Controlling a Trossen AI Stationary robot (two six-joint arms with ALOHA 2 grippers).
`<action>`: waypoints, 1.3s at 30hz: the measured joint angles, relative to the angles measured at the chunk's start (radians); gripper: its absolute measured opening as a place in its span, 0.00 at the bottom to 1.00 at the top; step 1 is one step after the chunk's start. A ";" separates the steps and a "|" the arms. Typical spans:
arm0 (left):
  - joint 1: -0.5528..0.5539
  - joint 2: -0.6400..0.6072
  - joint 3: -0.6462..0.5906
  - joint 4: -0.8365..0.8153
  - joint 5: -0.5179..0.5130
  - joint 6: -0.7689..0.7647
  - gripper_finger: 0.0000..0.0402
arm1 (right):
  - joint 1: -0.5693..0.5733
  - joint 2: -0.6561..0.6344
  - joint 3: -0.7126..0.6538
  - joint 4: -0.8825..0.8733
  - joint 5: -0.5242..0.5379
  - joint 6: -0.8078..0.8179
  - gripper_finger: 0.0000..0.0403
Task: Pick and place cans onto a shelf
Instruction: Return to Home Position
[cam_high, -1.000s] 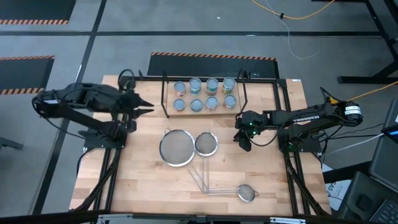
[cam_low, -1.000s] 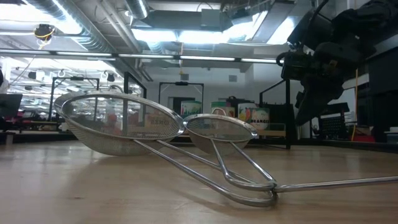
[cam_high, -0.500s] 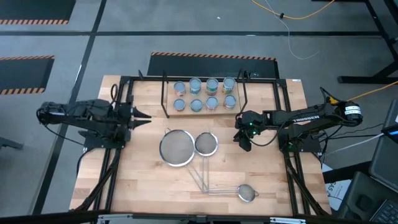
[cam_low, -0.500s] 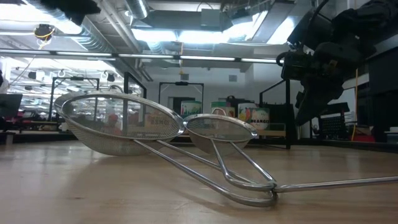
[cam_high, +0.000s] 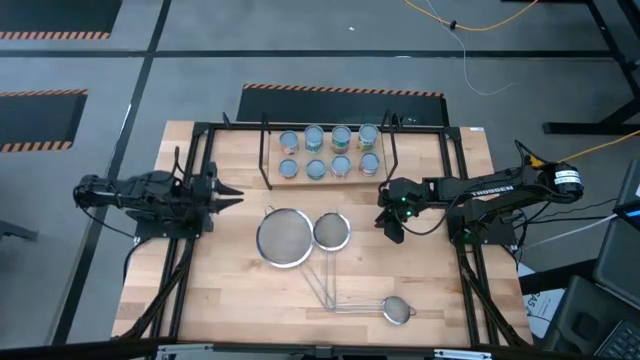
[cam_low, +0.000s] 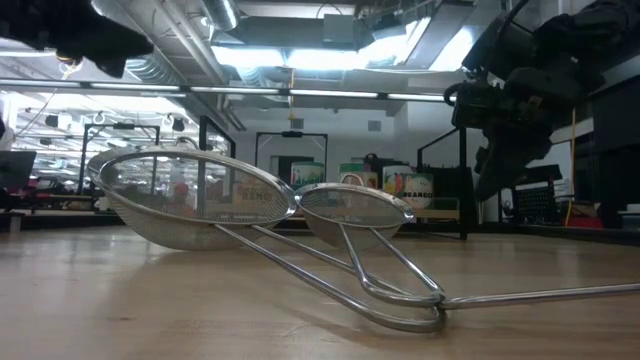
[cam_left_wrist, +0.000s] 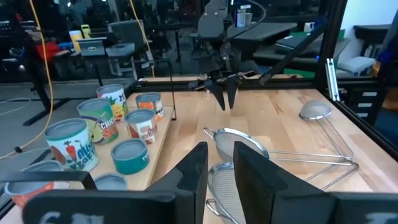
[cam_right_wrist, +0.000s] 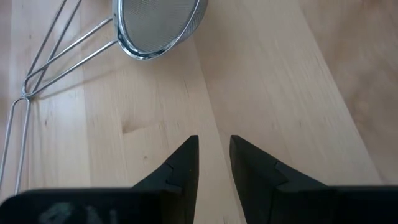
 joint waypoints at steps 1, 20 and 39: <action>0.000 -0.016 -0.017 0.011 0.000 0.000 0.17 | 0.000 0.000 0.000 0.004 0.000 0.000 0.24; 0.001 -0.110 -0.221 0.228 -0.005 0.114 0.17 | 0.000 -0.219 0.469 -0.337 -0.185 -0.233 0.24; 0.075 -0.110 -0.327 0.378 0.007 0.130 0.17 | 0.000 -0.782 0.715 -0.712 -0.184 -0.261 0.24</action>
